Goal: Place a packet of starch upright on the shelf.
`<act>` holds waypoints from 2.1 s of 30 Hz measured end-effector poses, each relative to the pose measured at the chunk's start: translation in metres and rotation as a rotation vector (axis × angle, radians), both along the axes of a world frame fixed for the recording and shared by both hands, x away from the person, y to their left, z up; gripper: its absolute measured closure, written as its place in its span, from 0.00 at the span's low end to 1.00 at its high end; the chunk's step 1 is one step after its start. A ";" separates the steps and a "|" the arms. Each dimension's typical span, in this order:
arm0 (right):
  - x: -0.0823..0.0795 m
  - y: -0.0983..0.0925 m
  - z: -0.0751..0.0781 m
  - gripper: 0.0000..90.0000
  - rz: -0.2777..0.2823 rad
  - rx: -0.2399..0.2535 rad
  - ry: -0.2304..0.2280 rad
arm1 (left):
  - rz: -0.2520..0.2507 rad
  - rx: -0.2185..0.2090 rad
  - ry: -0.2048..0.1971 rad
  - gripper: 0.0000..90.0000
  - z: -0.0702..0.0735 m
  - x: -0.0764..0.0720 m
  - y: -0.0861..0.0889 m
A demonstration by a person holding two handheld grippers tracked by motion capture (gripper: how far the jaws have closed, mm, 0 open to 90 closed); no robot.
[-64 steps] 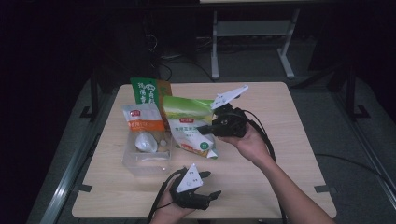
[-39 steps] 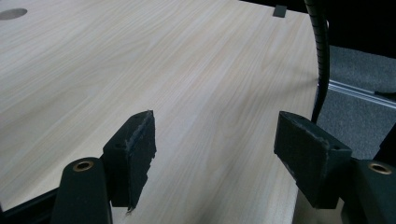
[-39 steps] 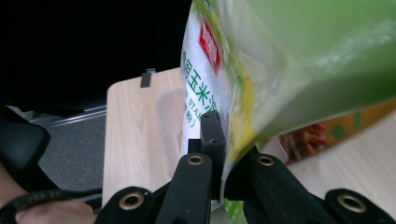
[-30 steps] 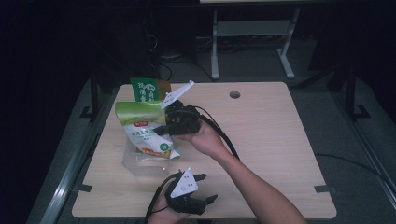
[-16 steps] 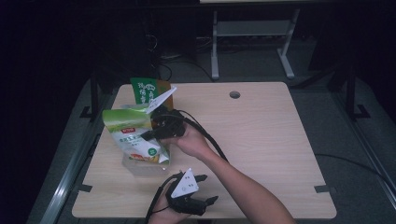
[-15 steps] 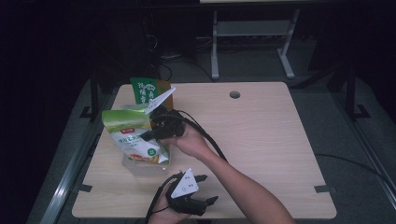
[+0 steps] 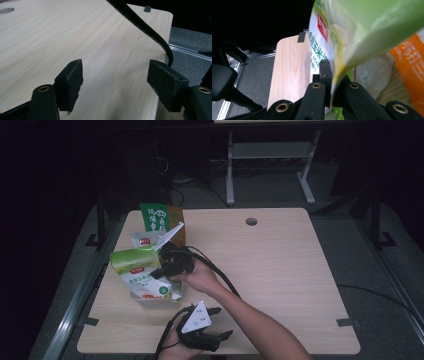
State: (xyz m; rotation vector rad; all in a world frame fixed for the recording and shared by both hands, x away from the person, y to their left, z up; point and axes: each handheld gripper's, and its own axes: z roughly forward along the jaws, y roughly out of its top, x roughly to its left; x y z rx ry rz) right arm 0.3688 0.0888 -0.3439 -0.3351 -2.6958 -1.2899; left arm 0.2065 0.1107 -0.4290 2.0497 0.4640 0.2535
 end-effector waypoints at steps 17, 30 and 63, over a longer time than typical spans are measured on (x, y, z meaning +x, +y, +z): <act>-0.001 -0.013 0.003 0.94 -0.007 -0.041 -0.005 | 0.002 0.009 -0.009 0.31 0.000 0.001 0.000; 0.004 -0.027 -0.017 0.98 -0.021 -0.063 0.048 | 0.010 0.011 0.000 0.31 -0.002 0.002 -0.002; 0.009 -0.109 0.002 0.53 -0.132 0.003 0.074 | 0.065 0.004 0.030 0.31 -0.001 0.019 0.006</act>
